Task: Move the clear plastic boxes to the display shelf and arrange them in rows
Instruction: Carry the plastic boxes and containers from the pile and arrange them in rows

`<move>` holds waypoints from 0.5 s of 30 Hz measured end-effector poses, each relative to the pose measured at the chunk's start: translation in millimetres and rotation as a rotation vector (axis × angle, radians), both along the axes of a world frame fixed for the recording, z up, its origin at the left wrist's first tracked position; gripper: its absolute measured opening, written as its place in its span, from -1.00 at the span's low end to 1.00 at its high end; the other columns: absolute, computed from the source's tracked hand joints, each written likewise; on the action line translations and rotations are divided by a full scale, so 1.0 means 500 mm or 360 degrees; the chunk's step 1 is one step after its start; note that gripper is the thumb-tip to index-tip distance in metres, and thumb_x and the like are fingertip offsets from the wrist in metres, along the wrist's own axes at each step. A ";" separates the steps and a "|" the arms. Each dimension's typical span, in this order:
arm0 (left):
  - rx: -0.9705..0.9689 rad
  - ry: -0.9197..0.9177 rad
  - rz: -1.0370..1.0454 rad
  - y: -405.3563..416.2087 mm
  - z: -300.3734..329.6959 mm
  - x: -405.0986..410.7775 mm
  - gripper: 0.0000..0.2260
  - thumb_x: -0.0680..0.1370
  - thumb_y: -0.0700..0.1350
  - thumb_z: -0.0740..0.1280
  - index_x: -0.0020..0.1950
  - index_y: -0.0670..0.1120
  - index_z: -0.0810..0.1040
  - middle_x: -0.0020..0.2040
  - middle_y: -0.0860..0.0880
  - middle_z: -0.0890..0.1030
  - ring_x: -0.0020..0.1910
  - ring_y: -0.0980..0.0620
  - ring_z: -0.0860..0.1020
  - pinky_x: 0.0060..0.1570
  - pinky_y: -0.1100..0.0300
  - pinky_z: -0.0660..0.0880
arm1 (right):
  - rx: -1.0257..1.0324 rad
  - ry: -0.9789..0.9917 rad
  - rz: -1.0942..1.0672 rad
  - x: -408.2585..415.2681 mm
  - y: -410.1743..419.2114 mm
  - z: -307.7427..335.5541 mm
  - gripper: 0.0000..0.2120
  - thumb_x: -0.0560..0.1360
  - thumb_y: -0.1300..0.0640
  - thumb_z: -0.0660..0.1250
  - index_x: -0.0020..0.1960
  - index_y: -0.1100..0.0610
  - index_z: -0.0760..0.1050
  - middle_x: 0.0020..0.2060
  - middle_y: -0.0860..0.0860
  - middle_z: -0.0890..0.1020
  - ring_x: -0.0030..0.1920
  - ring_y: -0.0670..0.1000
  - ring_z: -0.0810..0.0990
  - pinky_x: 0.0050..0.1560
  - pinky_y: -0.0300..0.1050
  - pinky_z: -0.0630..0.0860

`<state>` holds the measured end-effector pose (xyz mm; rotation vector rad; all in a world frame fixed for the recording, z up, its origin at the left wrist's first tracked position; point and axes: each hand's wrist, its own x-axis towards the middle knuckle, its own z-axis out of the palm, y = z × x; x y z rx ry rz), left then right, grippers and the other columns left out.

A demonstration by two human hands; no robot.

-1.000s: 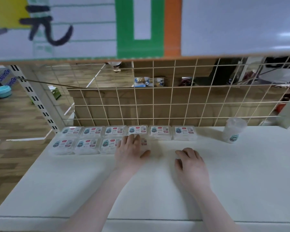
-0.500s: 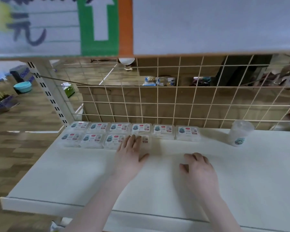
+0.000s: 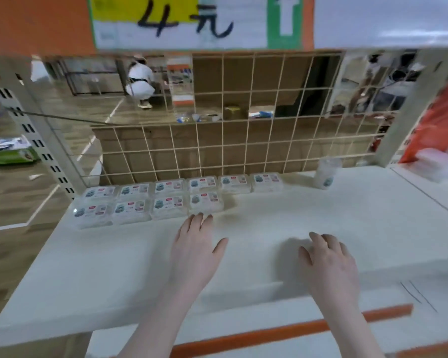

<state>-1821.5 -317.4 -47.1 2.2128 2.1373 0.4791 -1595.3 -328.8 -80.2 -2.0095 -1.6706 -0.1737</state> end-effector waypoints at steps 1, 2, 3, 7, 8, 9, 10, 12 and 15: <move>-0.0019 -0.0009 -0.0025 -0.012 -0.001 -0.001 -0.49 0.58 0.13 0.17 0.46 -0.08 0.27 0.45 -0.04 0.31 0.45 -0.04 0.20 0.41 0.14 0.13 | 0.0034 0.0025 -0.0049 -0.003 -0.023 -0.001 -0.75 0.43 0.18 0.30 0.04 0.26 0.59 -0.09 0.23 0.62 -0.07 0.27 0.57 -0.12 0.07 0.51; -0.0054 -0.0044 -0.0052 -0.024 -0.001 0.000 -0.49 0.59 0.14 0.13 0.48 -0.06 0.22 0.47 -0.02 0.26 0.47 -0.01 0.16 0.42 0.16 0.10 | 0.0030 0.0057 -0.0090 -0.006 -0.047 -0.001 -0.76 0.46 0.20 0.31 0.10 0.26 0.57 -0.03 0.23 0.61 -0.01 0.27 0.55 -0.07 0.08 0.49; -0.0094 -0.0074 -0.0085 -0.036 0.003 0.002 -0.48 0.60 0.15 0.11 0.50 -0.05 0.20 0.49 0.00 0.23 0.47 0.01 0.13 0.41 0.17 0.09 | 0.0031 0.0086 -0.0130 -0.007 -0.071 -0.001 -0.74 0.46 0.21 0.34 0.12 0.26 0.56 0.00 0.22 0.60 0.02 0.27 0.54 -0.05 0.08 0.47; -0.0208 -0.0135 -0.0251 -0.066 0.007 0.040 -0.47 0.60 0.14 0.11 0.51 -0.04 0.16 0.50 0.00 0.20 0.47 0.01 0.13 0.40 0.16 0.11 | 0.0113 -0.0021 -0.0256 0.007 -0.168 0.003 -0.68 0.40 0.21 0.44 0.12 0.29 0.55 -0.04 0.21 0.61 -0.03 0.25 0.57 -0.08 0.06 0.52; -0.0235 -0.0148 -0.0297 -0.070 0.009 0.056 -0.47 0.60 0.14 0.11 0.52 -0.04 0.15 0.50 0.00 0.19 0.48 0.01 0.13 0.40 0.15 0.12 | 0.0111 -0.0051 -0.0295 0.018 -0.187 0.005 -0.67 0.39 0.20 0.45 0.12 0.29 0.55 -0.04 0.21 0.62 -0.03 0.25 0.58 -0.07 0.06 0.53; -0.0262 -0.0155 -0.0345 -0.073 0.012 0.074 -0.46 0.60 0.14 0.12 0.52 -0.05 0.14 0.51 0.00 0.19 0.48 0.00 0.13 0.41 0.14 0.12 | 0.0125 -0.0085 -0.0332 0.031 -0.204 0.009 -0.66 0.38 0.20 0.47 0.11 0.30 0.56 -0.05 0.21 0.62 -0.04 0.24 0.59 -0.07 0.06 0.54; -0.0282 -0.0156 -0.0396 -0.076 0.017 0.093 -0.46 0.60 0.14 0.12 0.52 -0.05 0.14 0.51 0.00 0.19 0.48 0.00 0.14 0.41 0.14 0.12 | 0.0148 -0.0115 -0.0369 0.046 -0.219 0.012 -0.66 0.36 0.20 0.48 0.10 0.30 0.56 -0.07 0.21 0.62 -0.06 0.24 0.59 -0.09 0.04 0.55; -0.0293 -0.0166 -0.0494 -0.084 0.031 0.135 -0.46 0.60 0.13 0.12 0.52 -0.05 0.13 0.51 0.00 0.19 0.48 0.00 0.13 0.42 0.14 0.12 | 0.0199 -0.0125 -0.0452 0.079 -0.241 0.020 -0.65 0.35 0.20 0.49 0.08 0.29 0.56 -0.11 0.21 0.62 -0.12 0.24 0.59 -0.15 0.02 0.55; -0.0226 -0.0158 -0.0602 -0.096 0.051 0.194 -0.47 0.60 0.13 0.13 0.52 -0.04 0.15 0.51 0.01 0.20 0.48 0.01 0.14 0.42 0.15 0.11 | 0.0273 -0.0135 -0.0559 0.128 -0.262 0.027 -0.66 0.34 0.20 0.50 0.07 0.28 0.56 -0.12 0.20 0.62 -0.15 0.24 0.59 -0.19 0.02 0.54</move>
